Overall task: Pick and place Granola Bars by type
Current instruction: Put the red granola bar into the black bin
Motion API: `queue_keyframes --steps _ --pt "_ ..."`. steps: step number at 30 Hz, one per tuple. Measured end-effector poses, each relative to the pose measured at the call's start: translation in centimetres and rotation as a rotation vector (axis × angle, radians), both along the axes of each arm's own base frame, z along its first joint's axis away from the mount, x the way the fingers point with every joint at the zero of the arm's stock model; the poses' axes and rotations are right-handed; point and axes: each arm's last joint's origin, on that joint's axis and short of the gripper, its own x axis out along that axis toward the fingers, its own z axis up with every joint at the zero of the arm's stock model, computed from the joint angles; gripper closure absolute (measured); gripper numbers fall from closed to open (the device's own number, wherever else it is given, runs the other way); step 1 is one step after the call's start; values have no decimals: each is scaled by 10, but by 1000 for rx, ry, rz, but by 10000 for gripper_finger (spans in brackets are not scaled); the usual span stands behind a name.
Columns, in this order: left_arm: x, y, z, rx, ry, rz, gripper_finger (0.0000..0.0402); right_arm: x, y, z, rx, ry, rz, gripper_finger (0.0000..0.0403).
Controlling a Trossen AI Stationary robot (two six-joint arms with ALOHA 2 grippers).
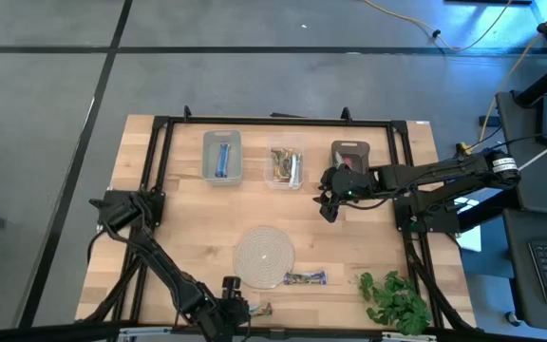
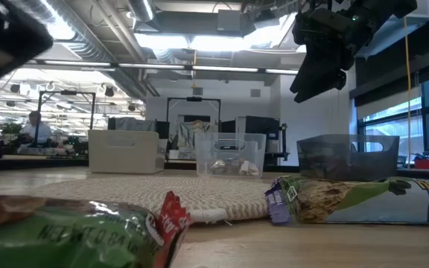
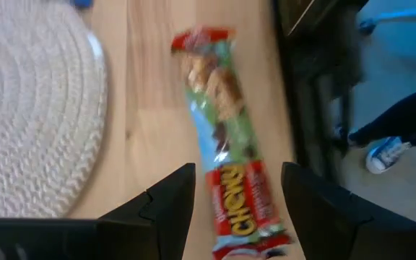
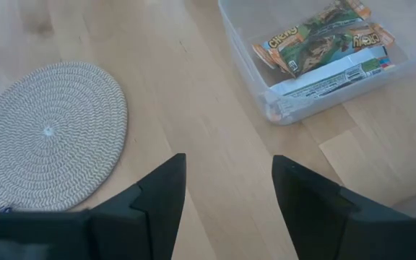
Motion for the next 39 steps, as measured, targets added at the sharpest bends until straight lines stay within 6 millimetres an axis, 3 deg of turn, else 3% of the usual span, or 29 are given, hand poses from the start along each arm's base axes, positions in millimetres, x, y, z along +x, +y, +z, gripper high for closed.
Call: queue_keyframes --steps 10,23,31,36,39 --pt "0 -2 -19 -12 77 -8 206 0 1 0 13 -1 -12 195" --pt "0 0 -21 26 65 10 304 -1 1 -1 14 8 -14 195" --pt "0 1 -21 1 68 67 312 -1 1 -1 13 8 -13 195" --pt "-5 7 -14 19 94 117 316 -1 1 -1 15 7 -9 195" --pt "-11 15 1 44 93 175 319 -1 2 -1 35 8 9 195"
